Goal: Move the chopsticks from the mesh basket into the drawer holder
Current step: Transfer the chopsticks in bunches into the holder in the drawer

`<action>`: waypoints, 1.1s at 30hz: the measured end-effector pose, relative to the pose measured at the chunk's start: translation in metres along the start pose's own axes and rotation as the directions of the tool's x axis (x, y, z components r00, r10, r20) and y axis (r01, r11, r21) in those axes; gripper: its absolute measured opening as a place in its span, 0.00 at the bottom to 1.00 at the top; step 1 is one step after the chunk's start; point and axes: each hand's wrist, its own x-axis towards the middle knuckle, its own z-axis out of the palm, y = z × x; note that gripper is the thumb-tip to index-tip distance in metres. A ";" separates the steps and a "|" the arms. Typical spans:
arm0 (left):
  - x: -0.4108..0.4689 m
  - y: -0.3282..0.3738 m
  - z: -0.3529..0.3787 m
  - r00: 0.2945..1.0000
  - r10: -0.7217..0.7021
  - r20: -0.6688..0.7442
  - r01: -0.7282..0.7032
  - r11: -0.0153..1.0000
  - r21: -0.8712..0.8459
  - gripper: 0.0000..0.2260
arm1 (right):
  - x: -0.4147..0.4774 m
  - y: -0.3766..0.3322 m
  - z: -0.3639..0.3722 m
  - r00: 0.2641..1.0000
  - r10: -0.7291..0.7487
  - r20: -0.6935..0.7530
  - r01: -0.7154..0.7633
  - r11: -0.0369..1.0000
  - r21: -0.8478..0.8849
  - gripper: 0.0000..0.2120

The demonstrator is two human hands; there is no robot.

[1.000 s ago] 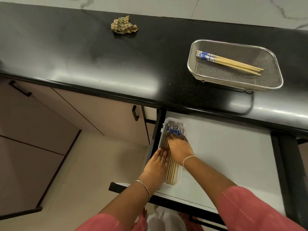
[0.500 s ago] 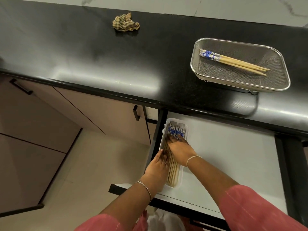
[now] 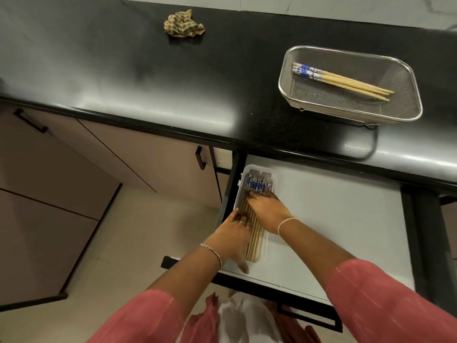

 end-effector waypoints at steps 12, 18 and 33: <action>-0.017 -0.011 -0.081 0.963 -0.211 -0.168 0.048 0.747 -0.664 0.16 | -0.042 0.014 -0.036 0.969 0.097 -0.226 -0.072 0.990 0.119 0.11; -0.015 -0.007 -0.130 0.864 -0.345 -0.367 -0.073 0.635 -0.769 0.13 | -0.071 0.034 -0.079 0.886 0.268 -0.378 -0.167 0.946 0.278 0.10; 0.030 -0.002 -0.252 0.616 -0.365 -0.698 -0.216 0.774 -0.595 0.14 | -0.098 0.128 -0.189 0.649 0.379 -0.660 -0.305 0.924 0.231 0.09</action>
